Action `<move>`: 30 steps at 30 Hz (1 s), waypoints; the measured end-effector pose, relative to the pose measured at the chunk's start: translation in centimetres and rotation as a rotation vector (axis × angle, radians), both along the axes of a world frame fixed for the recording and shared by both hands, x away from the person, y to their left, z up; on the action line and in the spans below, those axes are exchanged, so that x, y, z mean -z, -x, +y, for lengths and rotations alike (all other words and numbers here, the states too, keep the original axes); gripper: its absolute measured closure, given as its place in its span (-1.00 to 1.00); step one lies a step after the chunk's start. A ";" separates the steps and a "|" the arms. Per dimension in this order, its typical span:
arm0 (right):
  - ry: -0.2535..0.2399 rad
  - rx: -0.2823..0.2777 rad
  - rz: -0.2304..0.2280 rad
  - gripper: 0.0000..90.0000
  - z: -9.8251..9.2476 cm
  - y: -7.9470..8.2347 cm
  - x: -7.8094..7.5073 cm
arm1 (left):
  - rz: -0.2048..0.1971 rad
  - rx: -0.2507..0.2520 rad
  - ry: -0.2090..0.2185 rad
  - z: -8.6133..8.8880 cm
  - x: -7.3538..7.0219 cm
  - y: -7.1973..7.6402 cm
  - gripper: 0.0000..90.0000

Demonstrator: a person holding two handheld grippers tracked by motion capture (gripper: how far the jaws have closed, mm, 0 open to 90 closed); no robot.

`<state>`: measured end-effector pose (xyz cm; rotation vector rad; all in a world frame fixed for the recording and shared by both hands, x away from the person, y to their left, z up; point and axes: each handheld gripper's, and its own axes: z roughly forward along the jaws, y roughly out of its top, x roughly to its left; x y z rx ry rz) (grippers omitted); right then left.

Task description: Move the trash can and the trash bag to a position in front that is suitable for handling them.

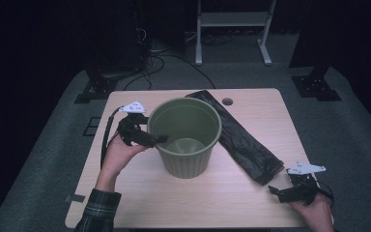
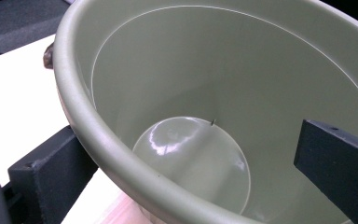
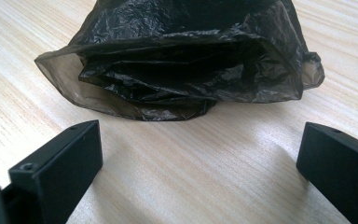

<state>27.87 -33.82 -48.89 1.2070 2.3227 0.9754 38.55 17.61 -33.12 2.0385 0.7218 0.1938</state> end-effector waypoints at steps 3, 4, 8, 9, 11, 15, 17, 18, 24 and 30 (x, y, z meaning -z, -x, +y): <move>0.000 0.000 0.000 -1.00 0.0 0.0 0.0 | -0.003 0.013 -0.006 -0.6 0.0 0.2 -1.00; 0.000 0.000 0.000 -1.00 0.0 0.0 0.0 | -0.003 0.013 -0.006 -0.6 0.0 0.2 -1.00; 0.000 0.000 0.000 -1.00 0.0 0.0 0.0 | -0.005 0.033 -0.001 -1.4 0.1 0.5 -1.00; 0.000 0.000 0.000 -1.00 0.0 0.0 0.0 | -0.004 0.037 0.001 -1.6 0.1 0.6 -1.00; 0.000 0.000 0.000 -1.00 0.0 0.0 0.0 | -0.004 0.047 -0.001 -2.0 0.2 0.7 -1.00; 0.000 0.000 0.000 -1.00 0.0 0.0 0.0 | -0.006 0.065 -0.010 -2.6 0.2 0.9 -1.00; 0.000 0.001 -0.001 -1.00 0.0 0.0 0.0 | -0.008 0.077 -0.016 -3.1 0.2 1.1 -1.00; 0.000 0.001 -0.001 -1.00 0.0 0.0 0.0 | -0.008 0.088 -0.021 -3.4 0.3 1.2 -1.00; 0.000 0.000 0.000 -1.00 0.0 0.0 0.0 | -0.005 0.111 -0.025 -4.2 0.2 1.6 -1.00; 0.000 0.000 0.000 -1.00 0.0 0.0 0.0 | -0.003 0.132 -0.024 -4.8 0.3 2.0 -1.00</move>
